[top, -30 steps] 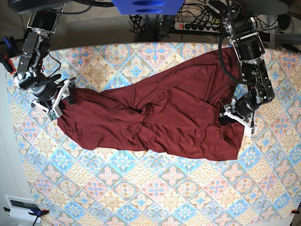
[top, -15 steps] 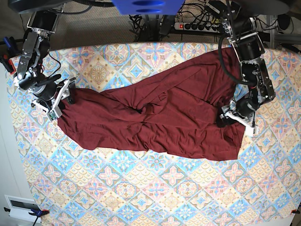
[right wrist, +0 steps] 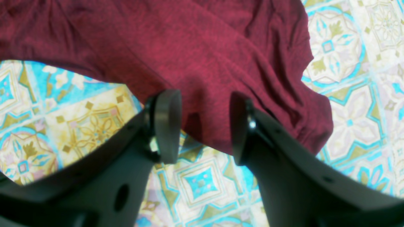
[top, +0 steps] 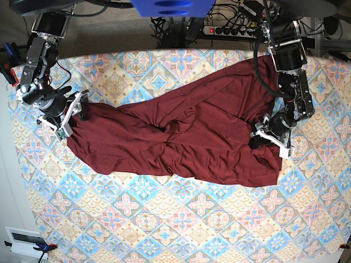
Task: Layout the t-shirt on the table in an organized manner, then fold the t-shirt properly
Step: 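Pull the shirt's side edge outward with the left gripper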
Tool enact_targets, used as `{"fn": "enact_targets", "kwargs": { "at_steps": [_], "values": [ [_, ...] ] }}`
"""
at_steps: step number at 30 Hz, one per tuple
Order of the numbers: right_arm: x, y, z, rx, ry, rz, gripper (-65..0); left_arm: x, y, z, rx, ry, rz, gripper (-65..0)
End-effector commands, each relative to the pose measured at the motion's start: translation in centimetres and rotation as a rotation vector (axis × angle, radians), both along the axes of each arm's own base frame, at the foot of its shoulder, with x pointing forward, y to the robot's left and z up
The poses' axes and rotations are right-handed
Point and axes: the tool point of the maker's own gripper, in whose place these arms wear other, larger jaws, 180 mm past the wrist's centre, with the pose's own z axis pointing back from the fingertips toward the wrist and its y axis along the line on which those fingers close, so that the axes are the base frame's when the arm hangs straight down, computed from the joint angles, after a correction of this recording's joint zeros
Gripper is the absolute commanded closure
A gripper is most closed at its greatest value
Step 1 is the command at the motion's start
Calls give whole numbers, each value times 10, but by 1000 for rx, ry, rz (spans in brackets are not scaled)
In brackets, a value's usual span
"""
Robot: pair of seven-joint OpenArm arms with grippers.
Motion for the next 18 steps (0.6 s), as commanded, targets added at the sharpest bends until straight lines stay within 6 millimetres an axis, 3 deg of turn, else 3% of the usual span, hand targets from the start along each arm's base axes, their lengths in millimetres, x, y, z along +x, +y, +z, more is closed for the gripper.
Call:
{"fn": "enact_targets", "kwargs": {
  "at_steps": [1,3,8,10,13,18],
  "values": [
    [9,-2,14,0,-49,8,-237,3,4,4,21,12,-12,-106],
    [9,-2,14,0,-48,8,-237,6,29,11,54,1,28,0],
    [9,-3,15,3,-51,4,-237,16,89,39,146,-43,119,-10],
    [9,-2,15,3,-53,7,-237,21,105,53,170,-66,137,0],
    [10,0,16,2,-54,12,-237,26,120,66,198,-85,146,-3],
    [7,2,14,2,-48,18,-237,26,121,66,210,-82,140,-28]
  ]
}}
